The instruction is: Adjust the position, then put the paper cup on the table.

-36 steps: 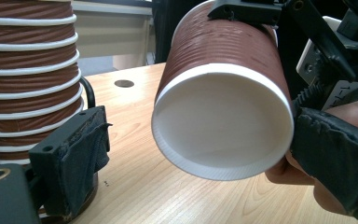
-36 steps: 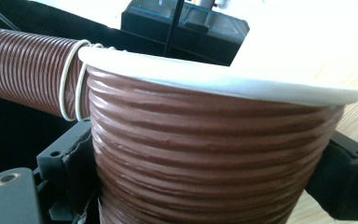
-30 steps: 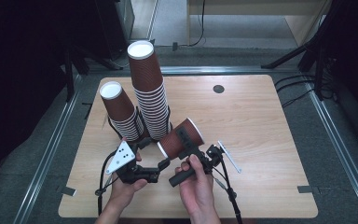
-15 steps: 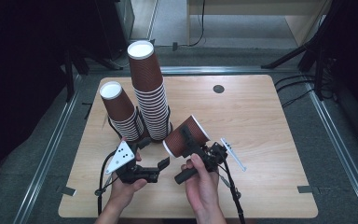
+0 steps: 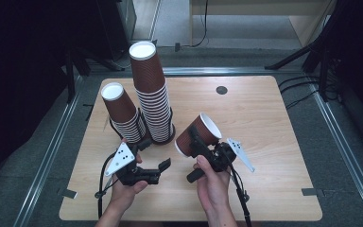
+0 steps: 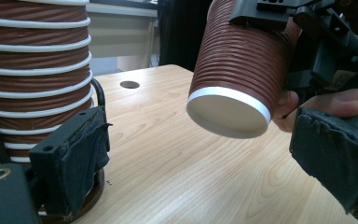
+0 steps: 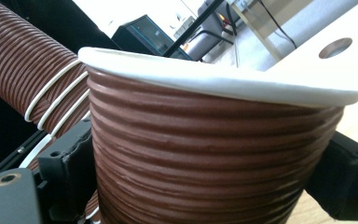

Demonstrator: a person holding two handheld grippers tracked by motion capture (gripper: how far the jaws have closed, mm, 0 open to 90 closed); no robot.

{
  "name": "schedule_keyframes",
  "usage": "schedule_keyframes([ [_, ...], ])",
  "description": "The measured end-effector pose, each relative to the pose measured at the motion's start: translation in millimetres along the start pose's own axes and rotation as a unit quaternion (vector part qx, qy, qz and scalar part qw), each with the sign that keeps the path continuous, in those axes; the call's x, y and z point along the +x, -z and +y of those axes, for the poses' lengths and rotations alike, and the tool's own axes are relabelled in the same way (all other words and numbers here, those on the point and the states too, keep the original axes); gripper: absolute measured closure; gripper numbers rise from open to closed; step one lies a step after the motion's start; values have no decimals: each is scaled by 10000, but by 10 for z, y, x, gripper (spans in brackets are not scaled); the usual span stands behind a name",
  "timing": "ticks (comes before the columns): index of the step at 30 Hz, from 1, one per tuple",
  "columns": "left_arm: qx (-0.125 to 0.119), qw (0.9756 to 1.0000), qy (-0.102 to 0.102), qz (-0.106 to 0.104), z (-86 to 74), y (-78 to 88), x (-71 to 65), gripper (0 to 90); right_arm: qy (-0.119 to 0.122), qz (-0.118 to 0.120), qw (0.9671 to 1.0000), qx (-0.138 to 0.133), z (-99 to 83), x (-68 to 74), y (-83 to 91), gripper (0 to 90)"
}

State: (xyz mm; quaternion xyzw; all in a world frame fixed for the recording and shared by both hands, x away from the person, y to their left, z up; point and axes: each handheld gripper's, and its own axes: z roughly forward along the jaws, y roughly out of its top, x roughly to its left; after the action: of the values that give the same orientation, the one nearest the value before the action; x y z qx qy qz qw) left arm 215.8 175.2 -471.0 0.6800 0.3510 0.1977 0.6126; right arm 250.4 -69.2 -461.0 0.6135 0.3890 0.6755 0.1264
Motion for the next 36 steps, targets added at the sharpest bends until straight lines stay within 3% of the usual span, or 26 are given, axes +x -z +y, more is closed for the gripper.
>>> schedule_keyframes([
  [10, 28, 10000, 20, 38, -9, -6, 6, 50, 541, 8, 9984, -164, 75, -15, -1, 100],
  [15, 22, 10000, 49, 59, -13, -2, 19, 50, 919, -73, 9954, -253, 108, -24, -16, 101],
  [21, 49, 10000, 51, 68, -23, -9, 12, 50, 1545, -94, 9871, -412, 162, 17, -18, 102],
  [24, 51, 10000, 45, 69, -23, -10, 8, 50, 1663, -130, 9851, -420, 201, 18, -23, 102],
  [36, 54, 9997, 93, 207, -77, 13, 68, 50, 2305, -331, 9708, -586, 405, -57, -72, 102],
])
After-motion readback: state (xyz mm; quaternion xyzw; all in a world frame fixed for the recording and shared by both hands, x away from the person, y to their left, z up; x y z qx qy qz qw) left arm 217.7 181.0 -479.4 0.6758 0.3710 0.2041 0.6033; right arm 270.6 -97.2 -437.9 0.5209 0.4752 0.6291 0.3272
